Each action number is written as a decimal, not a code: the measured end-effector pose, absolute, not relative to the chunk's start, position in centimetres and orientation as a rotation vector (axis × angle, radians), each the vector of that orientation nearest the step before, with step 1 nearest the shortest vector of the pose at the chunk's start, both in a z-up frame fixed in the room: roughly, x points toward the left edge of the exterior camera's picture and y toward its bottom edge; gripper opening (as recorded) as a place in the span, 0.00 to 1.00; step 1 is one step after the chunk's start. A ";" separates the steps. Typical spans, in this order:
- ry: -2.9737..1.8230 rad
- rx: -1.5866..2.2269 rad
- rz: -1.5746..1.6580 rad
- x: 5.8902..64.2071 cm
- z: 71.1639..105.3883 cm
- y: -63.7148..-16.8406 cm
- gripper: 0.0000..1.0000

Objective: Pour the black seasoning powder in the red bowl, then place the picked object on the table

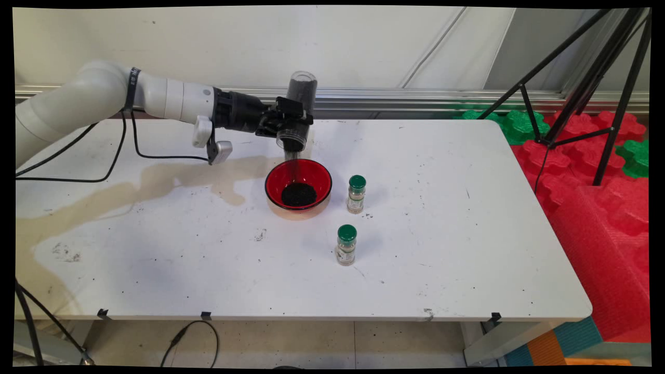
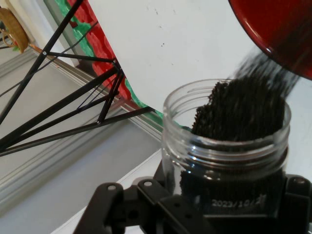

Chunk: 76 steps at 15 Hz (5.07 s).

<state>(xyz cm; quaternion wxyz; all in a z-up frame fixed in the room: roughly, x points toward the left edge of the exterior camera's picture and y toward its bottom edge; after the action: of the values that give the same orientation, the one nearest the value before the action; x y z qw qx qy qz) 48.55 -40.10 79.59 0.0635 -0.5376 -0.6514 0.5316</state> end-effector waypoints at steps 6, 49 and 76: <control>-1.968 -1.625 1.601 48.6 79.6 -40.1 0.00; -1.967 0.214 0.816 51.2 82.8 -40.0 0.00; -1.672 0.727 0.610 56.8 83.7 -33.4 0.00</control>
<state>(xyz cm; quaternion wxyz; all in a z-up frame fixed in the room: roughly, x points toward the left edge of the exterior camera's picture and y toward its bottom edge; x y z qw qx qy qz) 56.80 -33.44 83.71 0.5727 0.3099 -0.7130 0.2600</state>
